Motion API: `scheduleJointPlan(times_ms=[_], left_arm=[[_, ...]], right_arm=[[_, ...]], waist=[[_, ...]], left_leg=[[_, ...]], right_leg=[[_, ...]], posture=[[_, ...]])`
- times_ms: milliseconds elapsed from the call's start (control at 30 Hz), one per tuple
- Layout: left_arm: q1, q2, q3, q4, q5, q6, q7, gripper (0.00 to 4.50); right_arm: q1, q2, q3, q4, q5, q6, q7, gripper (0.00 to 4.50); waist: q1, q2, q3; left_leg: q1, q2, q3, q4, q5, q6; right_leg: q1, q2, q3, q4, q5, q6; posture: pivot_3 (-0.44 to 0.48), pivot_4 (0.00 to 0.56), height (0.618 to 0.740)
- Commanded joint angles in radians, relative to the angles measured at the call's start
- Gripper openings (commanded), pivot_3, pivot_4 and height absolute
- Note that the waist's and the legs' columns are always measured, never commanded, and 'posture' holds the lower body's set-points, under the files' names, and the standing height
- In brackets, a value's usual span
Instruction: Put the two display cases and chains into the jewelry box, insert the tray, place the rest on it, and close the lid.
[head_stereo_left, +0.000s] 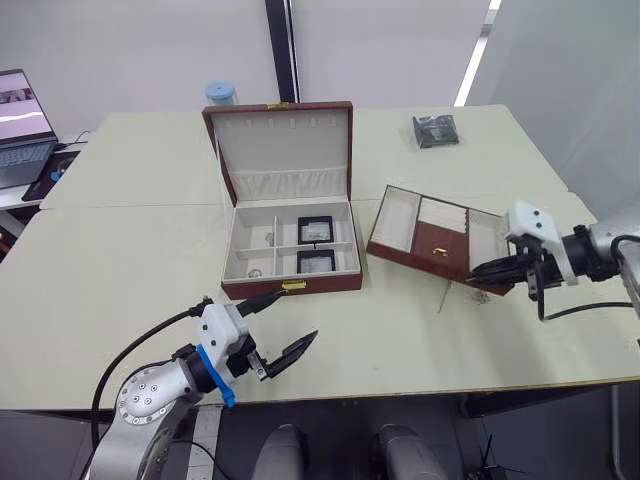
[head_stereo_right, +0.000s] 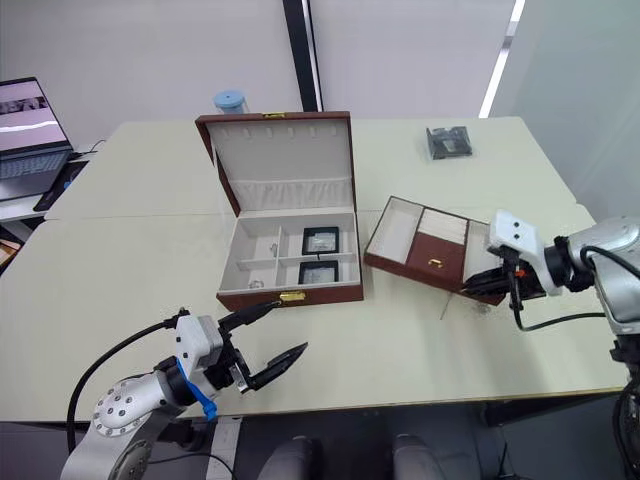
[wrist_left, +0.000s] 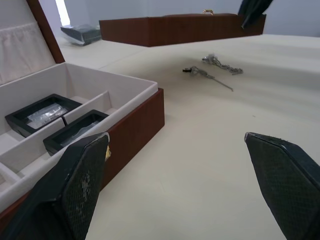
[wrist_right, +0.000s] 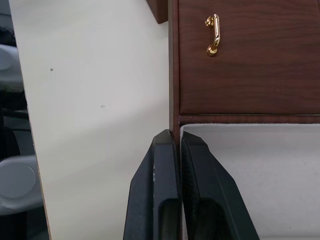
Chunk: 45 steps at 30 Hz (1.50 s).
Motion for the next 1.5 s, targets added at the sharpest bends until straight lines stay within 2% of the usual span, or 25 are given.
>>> scheduleJointPlan(times_ms=[33,367,567,733,1067,1500], left_arm=[[0.013,-0.017,0.023,-0.053,-0.006,0.0,0.045,4.5],[0.19,-0.084,0.087,-0.091,0.028,-0.068,0.152,4.5],[0.32,-0.174,0.1,-0.086,0.084,-0.178,0.217,4.5],[0.391,-0.24,0.092,-0.083,0.128,-0.255,0.268,4.5],[0.469,-0.326,0.042,-0.085,0.202,-0.352,0.346,4.5],[0.482,-0.325,0.021,-0.105,0.217,-0.351,0.385,4.5]], right_arm=[[-0.015,0.0,0.006,-0.107,0.027,0.024,-0.06,0.01],[-0.239,0.15,0.233,-0.138,0.017,0.09,-0.137,0.01],[-0.422,0.325,0.402,0.019,-0.05,0.083,-0.188,0.01],[-0.521,0.43,0.487,0.185,-0.117,0.039,-0.212,0.01],[-0.626,0.514,0.557,0.324,-0.17,-0.038,-0.151,0.01],[-0.704,0.628,0.548,0.491,-0.202,-0.066,-0.13,0.01]], waist=[[0.001,0.0,0.0],[0.002,-0.001,0.0],[-0.001,-0.001,0.0],[0.005,-0.002,0.0],[0.0,-0.003,0.001],[0.0,-0.003,0.001]], left_leg=[[0.0,0.0,0.0,0.0,0.0,0.0],[0.0,0.0,-0.001,0.0,0.0,0.0],[-0.001,0.0,-0.001,0.0,0.0,0.0],[-0.001,0.0,-0.001,0.0,0.0,0.0],[-0.002,0.0,-0.001,0.0,0.0,0.0],[-0.002,0.0,-0.001,0.0,0.0,0.0]], right_leg=[[0.0,0.0,0.0,0.0,0.0,0.0],[-0.001,0.001,0.0,0.0,0.0,0.0],[-0.001,0.0,0.0,-0.001,0.0,0.0],[-0.001,0.0,-0.001,-0.001,0.0,0.0],[-0.002,-0.002,-0.001,-0.001,0.0,0.0],[-0.002,-0.001,-0.001,-0.001,0.0,0.0]], posture=[[0.0,0.15,0.74],[0.0,0.15,0.74],[0.0,0.15,0.74],[0.0,0.15,0.74],[0.0,0.15,0.74],[0.0,0.15,0.74]])
